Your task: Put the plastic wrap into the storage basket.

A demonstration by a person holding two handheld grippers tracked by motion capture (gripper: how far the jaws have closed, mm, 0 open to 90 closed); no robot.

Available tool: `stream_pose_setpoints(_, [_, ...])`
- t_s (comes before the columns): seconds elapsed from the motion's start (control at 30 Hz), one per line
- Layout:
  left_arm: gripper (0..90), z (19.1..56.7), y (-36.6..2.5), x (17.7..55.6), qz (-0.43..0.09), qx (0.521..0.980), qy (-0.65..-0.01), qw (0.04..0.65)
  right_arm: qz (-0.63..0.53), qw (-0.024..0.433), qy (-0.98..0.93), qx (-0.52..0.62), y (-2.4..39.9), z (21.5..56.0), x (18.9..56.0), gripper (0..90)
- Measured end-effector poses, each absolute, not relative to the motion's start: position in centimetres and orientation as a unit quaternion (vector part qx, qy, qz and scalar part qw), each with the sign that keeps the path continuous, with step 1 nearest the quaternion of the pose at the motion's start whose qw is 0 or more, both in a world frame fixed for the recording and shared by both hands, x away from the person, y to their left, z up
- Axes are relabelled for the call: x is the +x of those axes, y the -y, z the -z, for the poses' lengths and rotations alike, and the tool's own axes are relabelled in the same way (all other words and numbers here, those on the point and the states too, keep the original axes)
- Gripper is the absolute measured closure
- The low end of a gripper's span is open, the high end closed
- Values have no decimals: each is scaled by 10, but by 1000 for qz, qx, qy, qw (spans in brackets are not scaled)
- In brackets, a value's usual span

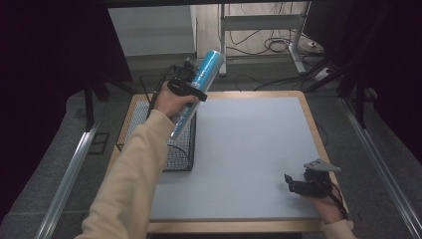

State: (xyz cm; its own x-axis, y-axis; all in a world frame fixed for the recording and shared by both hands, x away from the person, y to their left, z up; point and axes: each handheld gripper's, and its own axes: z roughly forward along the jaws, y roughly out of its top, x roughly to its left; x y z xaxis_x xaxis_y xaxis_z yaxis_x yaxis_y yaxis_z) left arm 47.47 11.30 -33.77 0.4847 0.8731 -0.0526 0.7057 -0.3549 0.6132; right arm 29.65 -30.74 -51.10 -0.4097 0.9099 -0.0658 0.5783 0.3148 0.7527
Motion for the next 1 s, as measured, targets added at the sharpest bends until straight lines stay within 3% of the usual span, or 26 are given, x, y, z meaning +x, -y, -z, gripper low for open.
stream_pose_setpoints(0.47, [316,357,-152,482,-148,800,-519,264,-327,250,-773,484,307,513,297,131])
stream_pose_setpoints(1.0, [317,382,-163,489,-150,804,-526,235,-326,249,-774,483,307,514,298,131])
